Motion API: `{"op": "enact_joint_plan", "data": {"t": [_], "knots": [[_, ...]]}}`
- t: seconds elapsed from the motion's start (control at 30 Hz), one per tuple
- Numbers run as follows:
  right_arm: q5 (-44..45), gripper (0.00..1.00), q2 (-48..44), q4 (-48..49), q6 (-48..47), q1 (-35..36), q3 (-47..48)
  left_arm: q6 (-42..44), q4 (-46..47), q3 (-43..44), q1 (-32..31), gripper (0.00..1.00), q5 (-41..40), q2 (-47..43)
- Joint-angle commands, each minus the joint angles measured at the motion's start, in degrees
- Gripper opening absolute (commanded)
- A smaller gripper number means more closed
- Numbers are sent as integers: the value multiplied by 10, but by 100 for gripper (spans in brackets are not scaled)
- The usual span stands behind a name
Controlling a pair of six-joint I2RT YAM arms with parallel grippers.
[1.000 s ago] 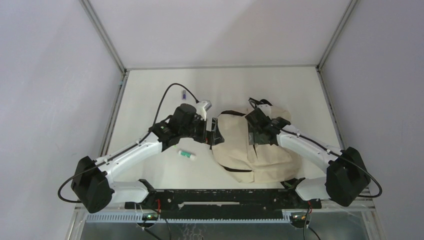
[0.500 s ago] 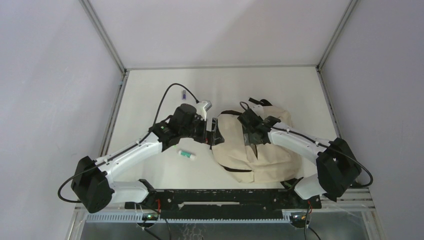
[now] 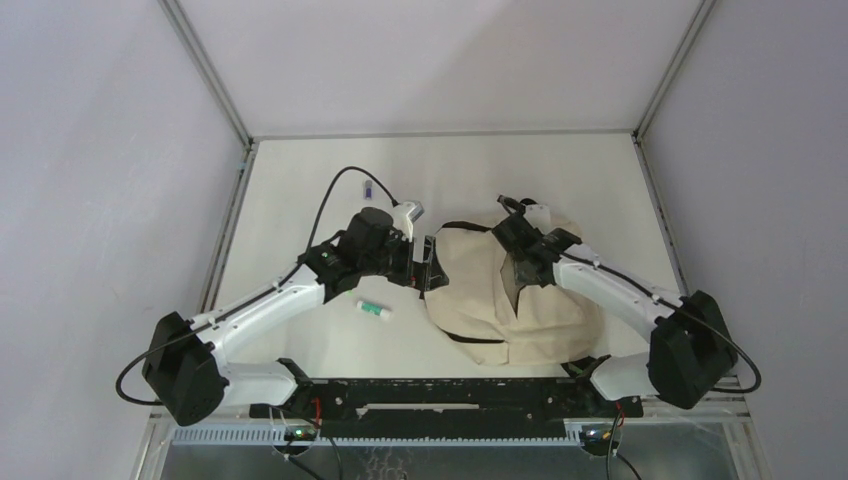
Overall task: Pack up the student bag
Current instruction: Pick up the stationery from the center of the board.
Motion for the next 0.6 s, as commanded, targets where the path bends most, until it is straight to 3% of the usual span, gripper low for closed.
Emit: {"op": "enact_joint_plan", "data": {"t": [0.0,0.23,0.3,0.43,0.57], "knots": [[40,49,-52,-22,7,-6,4,3,11,46,-3,100,-1,7],[39,18,-77,-20,12,-1,4,2,10,58,-3,100,-15,25],[39,0,-81,-19,13,4,4,-3,0,66,3,100,-44,36],[20,0,-90,-11,16,13,4,-18,-35,97,56,100,-81,67],[1,0,-96,-1,16,17,4,-8,-66,130,110,100,-201,86]]}}
